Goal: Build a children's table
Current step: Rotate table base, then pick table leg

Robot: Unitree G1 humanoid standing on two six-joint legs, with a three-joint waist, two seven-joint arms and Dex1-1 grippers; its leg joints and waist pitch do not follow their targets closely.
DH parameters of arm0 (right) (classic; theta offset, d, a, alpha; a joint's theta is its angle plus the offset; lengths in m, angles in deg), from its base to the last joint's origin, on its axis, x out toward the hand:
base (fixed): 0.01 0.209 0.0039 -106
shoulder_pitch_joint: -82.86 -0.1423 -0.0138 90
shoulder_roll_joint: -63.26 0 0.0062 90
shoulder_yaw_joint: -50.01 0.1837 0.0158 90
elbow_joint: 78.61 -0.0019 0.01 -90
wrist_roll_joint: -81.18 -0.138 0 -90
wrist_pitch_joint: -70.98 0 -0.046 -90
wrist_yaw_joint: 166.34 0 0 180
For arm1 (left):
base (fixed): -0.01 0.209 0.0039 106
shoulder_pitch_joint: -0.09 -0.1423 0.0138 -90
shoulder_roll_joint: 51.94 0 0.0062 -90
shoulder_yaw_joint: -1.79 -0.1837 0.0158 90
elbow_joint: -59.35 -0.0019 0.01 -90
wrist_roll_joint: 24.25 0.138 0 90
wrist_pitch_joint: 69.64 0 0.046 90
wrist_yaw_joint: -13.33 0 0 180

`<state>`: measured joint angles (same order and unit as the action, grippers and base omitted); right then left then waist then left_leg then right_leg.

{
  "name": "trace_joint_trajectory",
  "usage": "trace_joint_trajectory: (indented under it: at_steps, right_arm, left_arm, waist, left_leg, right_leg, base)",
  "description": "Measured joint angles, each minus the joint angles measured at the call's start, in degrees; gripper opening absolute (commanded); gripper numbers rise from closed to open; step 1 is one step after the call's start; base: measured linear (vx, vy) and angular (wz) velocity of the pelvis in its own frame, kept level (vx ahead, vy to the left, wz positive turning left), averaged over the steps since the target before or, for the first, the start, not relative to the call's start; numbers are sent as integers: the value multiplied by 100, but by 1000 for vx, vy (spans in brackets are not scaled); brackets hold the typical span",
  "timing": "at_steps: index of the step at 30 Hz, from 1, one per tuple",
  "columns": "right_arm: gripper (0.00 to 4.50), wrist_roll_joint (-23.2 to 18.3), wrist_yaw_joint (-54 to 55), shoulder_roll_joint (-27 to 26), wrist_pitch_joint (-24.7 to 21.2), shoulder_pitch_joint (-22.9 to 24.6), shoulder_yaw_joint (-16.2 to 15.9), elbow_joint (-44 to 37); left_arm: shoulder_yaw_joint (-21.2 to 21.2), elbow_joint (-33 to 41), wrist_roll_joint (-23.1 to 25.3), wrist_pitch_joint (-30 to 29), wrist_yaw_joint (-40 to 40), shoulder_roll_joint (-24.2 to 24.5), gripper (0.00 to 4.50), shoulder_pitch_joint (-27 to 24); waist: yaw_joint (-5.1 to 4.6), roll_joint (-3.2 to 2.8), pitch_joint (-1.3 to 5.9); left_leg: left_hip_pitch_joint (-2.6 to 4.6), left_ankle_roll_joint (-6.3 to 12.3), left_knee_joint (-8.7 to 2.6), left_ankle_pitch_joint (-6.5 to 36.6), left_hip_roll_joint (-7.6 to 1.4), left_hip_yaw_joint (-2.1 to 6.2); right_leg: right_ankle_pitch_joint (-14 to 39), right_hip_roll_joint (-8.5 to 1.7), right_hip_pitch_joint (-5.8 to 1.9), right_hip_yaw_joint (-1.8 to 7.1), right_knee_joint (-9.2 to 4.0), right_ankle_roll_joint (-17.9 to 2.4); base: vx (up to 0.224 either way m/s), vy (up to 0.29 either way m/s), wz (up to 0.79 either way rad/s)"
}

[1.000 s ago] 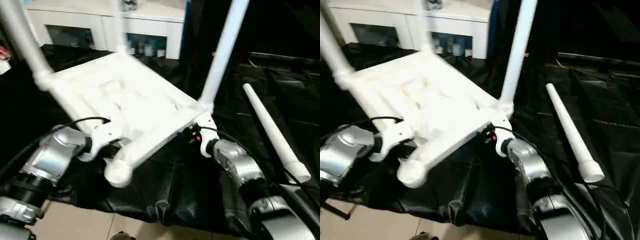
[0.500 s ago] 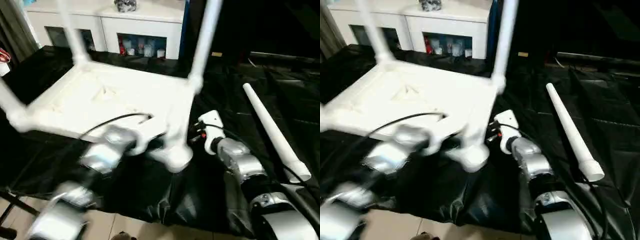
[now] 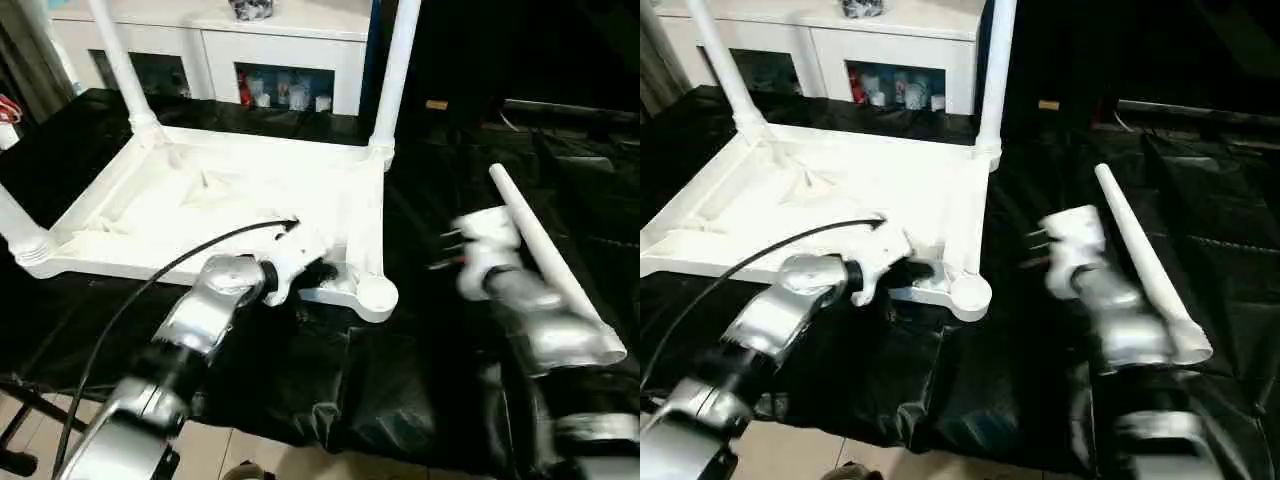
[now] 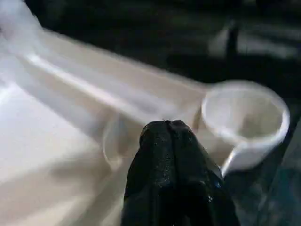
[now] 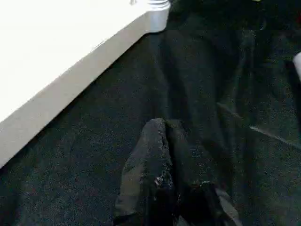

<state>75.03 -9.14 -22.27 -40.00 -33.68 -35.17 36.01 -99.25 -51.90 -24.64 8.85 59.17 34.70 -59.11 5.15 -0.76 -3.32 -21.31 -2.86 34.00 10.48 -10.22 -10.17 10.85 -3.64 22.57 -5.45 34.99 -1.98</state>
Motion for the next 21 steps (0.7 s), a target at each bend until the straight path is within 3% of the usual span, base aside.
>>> trace_joint_trajectory:
  at_steps: [6,9,10,12,14,17,21]
  right_arm:
    - [88,66,378,402,-459,-72,328,86]
    - [111,160,398,568,-607,-264,337,299]
    - [129,180,397,640,-649,-304,337,329]
    - [139,209,387,757,-732,-390,339,408]
    - [171,211,346,942,-882,-551,341,594]
    - [178,221,303,1009,-971,-679,351,830]
    - [217,239,226,1227,-1091,-858,351,1272]
  left_arm:
    - [331,403,-121,-340,-329,-77,87,-133]
    - [328,496,-184,-391,-402,-192,93,-145]
    - [313,553,-225,-417,-401,-232,125,-153]
    - [272,672,-243,-480,-398,-262,128,-175]
    - [215,815,-274,-596,-399,-289,166,-205]
    - [203,892,-322,-682,-388,-290,174,-231]
    - [96,1108,-338,-817,-284,-229,216,-399]
  waist:
    - [-14,-1,1]
    - [-11,3,-1]
    - [-7,3,-1]
    - [-5,10,-2]
    - [-4,25,-2]
    - [-18,57,-8]
    - [-12,64,-10]
  left_leg:
    - [4,0,0,0,1,-2]
    - [-2,0,1,-1,1,-2]
    - [-5,1,1,-1,1,-2]
    - [-8,2,1,-1,1,-4]
    - [-17,23,1,-14,1,-6]
    - [-27,29,2,-17,0,-7]
    - [-38,30,12,-17,0,-8]
  right_leg:
    - [0,1,-3,1,-1,3]
    - [1,1,1,2,-2,5]
    - [2,1,2,2,-2,5]
    - [3,1,4,3,-3,8]
    - [6,1,13,3,-3,10]
    - [7,2,27,3,1,11]
    - [7,1,33,3,1,11]
  base:
    - [0,0,0]
    - [0,0,0]
    - [0,0,0]
    - [0,0,0]
    - [0,0,0]
    - [0,0,0]
    - [0,0,0]
